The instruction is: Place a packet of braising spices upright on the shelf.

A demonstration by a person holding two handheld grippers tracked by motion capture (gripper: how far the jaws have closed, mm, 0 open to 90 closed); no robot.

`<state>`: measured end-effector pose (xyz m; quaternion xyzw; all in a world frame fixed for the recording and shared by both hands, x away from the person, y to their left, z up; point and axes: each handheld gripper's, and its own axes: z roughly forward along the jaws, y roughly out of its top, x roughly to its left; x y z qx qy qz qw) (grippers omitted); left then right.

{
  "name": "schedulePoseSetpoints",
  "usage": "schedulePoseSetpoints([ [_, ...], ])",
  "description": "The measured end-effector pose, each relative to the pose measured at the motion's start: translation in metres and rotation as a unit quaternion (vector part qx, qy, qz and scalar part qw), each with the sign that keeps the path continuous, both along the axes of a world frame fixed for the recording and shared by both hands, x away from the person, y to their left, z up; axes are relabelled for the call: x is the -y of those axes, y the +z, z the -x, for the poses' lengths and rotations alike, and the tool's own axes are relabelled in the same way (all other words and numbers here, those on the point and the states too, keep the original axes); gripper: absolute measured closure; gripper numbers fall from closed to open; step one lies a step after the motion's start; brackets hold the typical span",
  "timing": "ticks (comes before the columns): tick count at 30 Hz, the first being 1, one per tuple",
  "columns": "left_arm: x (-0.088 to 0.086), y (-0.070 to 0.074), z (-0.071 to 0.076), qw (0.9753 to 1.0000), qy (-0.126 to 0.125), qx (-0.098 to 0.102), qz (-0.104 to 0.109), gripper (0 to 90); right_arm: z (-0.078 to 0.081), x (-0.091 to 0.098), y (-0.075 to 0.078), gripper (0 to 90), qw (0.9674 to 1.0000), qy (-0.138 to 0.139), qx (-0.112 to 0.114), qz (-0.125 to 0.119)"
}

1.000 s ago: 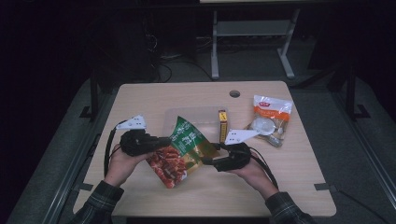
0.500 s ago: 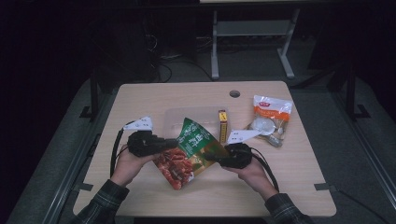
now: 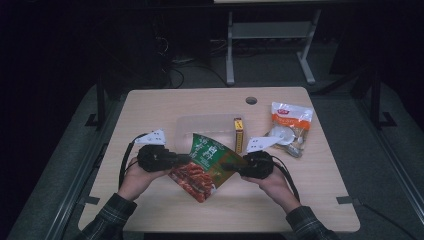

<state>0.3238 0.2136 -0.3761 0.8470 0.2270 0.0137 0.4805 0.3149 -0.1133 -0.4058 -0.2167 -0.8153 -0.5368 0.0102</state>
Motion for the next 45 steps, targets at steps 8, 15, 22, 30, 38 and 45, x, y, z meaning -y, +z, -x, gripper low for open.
schedulePoseSetpoints([
  [8, -0.008, -0.002, 0.002, 0.9999, 0.005, 0.011, -0.009, 81.6, -0.001, -0.005, 0.014, 89.8, 0.9989, 0.034, 0.022, 0.025],
  [15, -0.023, -0.003, 0.004, 0.9989, 0.023, 0.027, -0.03, 68.3, 0.004, -0.008, 0.025, 90.0, 0.9969, 0.057, 0.044, 0.031],
  [22, -0.031, -0.015, 0.013, 0.9974, 0.028, 0.025, -0.061, 45.6, 0.006, -0.014, 0.033, 90.0, 0.9951, 0.066, 0.06, 0.042],
  [30, -0.045, -0.031, 0.023, 0.9942, 0.054, 0.033, -0.087, 25.4, 0.012, -0.012, 0.052, 90.0, 0.9933, 0.073, 0.08, 0.042],
  [38, -0.052, -0.051, 0.021, 0.9927, 0.067, 0.02, -0.099, 20.6, 0.009, -0.009, 0.07, 90.0, 0.995, 0.049, 0.077, 0.04],
  [45, -0.054, -0.061, 0.017, 0.9914, 0.075, 0.027, -0.104, 19.7, -0.003, -0.008, 0.083, 90.0, 0.9956, 0.019, 0.08, 0.045],
])
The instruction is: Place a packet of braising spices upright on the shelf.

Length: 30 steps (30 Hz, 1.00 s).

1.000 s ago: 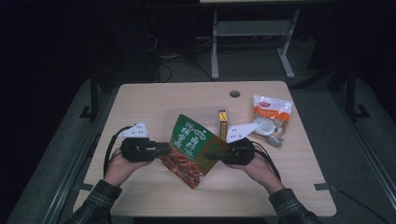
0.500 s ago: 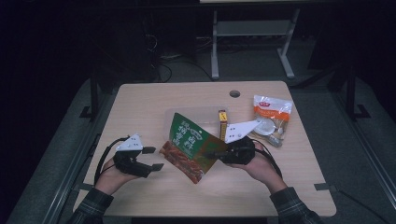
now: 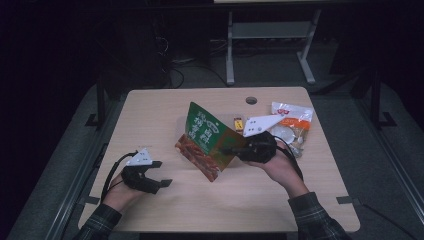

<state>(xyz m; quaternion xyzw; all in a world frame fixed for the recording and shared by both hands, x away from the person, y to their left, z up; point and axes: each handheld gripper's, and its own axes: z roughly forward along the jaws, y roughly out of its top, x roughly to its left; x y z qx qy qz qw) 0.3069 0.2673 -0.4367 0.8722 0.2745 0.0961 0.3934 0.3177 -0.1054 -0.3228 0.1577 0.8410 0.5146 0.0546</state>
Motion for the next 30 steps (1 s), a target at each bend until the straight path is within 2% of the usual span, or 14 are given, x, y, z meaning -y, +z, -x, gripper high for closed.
schedulePoseSetpoints([
  [9, -0.001, -0.005, -0.004, 0.9996, 0.007, 0.01, -0.024, 15.4, -0.019, -0.002, 0.023, 90.0, 0.9989, -0.044, 0.012, 0.005],
  [18, -0.001, -0.007, -0.005, 0.9998, 0.012, 0.01, -0.016, 14.0, -0.042, -0.015, 0.029, 90.0, 0.9976, -0.066, 0.013, 0.017],
  [23, -0.001, -0.006, -0.005, 0.9999, 0.015, 0.006, -0.005, 14.4, -0.05, -0.019, 0.029, 90.0, 0.9969, -0.075, 0.01, 0.02],
  [24, -0.002, -0.006, -0.005, 0.9998, 0.012, 0.01, -0.012, 14.4, -0.051, -0.02, 0.03, 90.0, 0.9969, -0.077, 0.005, 0.017],
  [30, -0.002, -0.006, -0.005, 0.9998, 0.015, 0.007, -0.005, 14.7, -0.061, -0.022, 0.03, 90.0, 0.9959, -0.087, 0.002, 0.024],
])
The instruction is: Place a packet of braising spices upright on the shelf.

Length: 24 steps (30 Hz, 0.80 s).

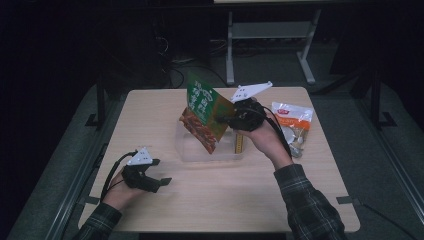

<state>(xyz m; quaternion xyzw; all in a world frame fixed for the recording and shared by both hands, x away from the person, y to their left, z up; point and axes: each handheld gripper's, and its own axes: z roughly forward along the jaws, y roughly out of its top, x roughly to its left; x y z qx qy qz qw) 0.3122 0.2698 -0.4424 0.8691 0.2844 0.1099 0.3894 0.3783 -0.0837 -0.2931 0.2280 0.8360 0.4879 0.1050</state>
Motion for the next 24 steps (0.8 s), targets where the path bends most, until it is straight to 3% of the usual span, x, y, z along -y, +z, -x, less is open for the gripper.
schedulePoseSetpoints([
  [24, 0.0, -0.002, -0.002, 0.9996, -0.021, -0.013, -0.016, 15.2, -0.022, -0.017, -0.024, 89.8, 0.9995, -0.013, -0.025, 0.013],
])
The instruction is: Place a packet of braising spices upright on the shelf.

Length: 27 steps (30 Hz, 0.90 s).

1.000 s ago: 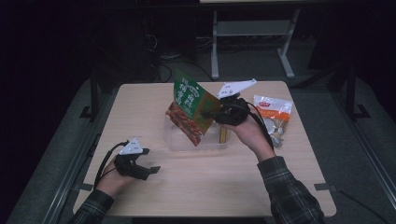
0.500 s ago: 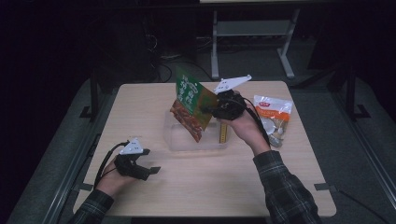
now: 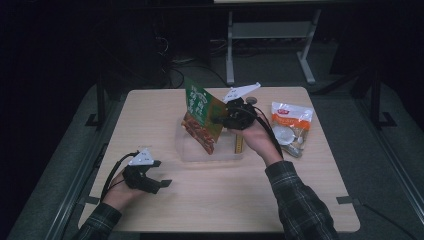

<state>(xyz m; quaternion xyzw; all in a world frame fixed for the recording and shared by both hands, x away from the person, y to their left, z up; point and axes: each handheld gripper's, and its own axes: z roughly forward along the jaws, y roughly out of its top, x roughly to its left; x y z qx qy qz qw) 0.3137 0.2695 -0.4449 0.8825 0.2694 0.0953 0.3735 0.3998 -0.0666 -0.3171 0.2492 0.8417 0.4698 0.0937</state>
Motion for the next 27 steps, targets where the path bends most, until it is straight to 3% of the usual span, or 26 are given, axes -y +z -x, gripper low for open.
schedulePoseSetpoints([
  [18, 0.002, -0.002, -0.001, 0.9999, -0.001, -0.012, -0.003, 16.0, -0.008, -0.019, -0.012, 89.5, 0.9995, 0.001, -0.017, 0.027],
  [26, 0.009, -0.001, 0.002, 0.9996, -0.007, -0.019, -0.021, 15.7, -0.012, -0.028, -0.014, 89.3, 0.9987, 0.002, -0.028, 0.043],
  [27, 0.01, -0.002, 0.002, 0.9995, -0.011, -0.019, -0.024, 14.7, -0.012, -0.03, -0.015, 89.2, 0.9985, 0.002, -0.022, 0.051],
])
